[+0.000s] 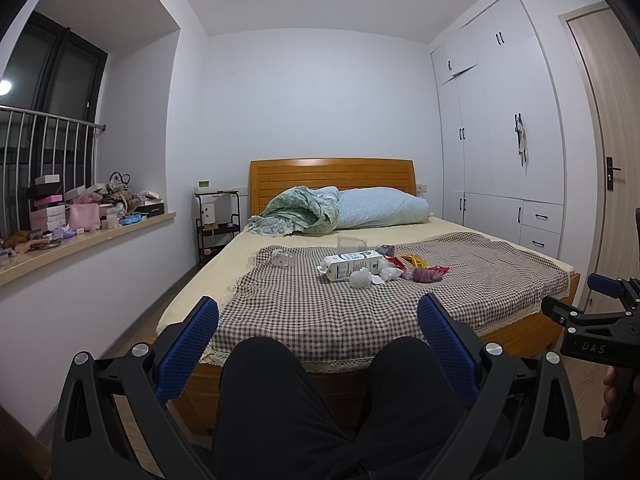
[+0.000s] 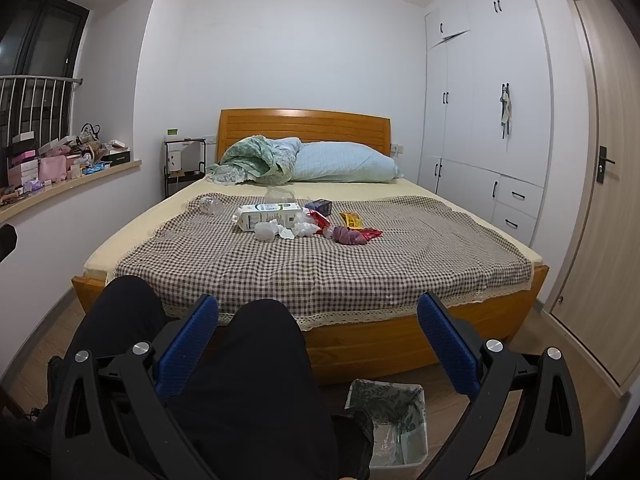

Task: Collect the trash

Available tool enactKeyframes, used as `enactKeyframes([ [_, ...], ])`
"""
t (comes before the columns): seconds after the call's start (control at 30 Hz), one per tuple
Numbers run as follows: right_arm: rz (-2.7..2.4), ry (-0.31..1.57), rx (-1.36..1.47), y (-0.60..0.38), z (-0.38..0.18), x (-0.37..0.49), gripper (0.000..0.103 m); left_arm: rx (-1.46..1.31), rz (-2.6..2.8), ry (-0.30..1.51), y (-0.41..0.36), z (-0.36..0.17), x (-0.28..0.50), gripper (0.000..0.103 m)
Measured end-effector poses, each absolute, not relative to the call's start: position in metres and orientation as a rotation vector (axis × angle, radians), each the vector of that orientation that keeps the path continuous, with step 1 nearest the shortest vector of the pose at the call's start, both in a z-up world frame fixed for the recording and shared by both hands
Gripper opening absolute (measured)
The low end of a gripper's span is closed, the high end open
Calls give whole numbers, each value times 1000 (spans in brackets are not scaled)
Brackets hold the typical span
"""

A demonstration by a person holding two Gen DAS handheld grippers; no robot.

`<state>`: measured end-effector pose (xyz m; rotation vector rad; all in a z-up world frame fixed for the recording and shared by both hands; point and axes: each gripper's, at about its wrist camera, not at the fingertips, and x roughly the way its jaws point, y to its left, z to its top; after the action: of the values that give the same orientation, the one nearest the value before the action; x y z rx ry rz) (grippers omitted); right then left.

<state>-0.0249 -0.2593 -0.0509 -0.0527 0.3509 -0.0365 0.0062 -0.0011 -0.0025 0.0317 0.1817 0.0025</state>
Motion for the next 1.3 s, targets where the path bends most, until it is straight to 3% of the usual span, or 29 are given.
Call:
enactKeyframes([
  [1.3, -39, 372, -49, -262, -53, -18, 96, 20, -6, 214, 2, -7, 16, 96],
])
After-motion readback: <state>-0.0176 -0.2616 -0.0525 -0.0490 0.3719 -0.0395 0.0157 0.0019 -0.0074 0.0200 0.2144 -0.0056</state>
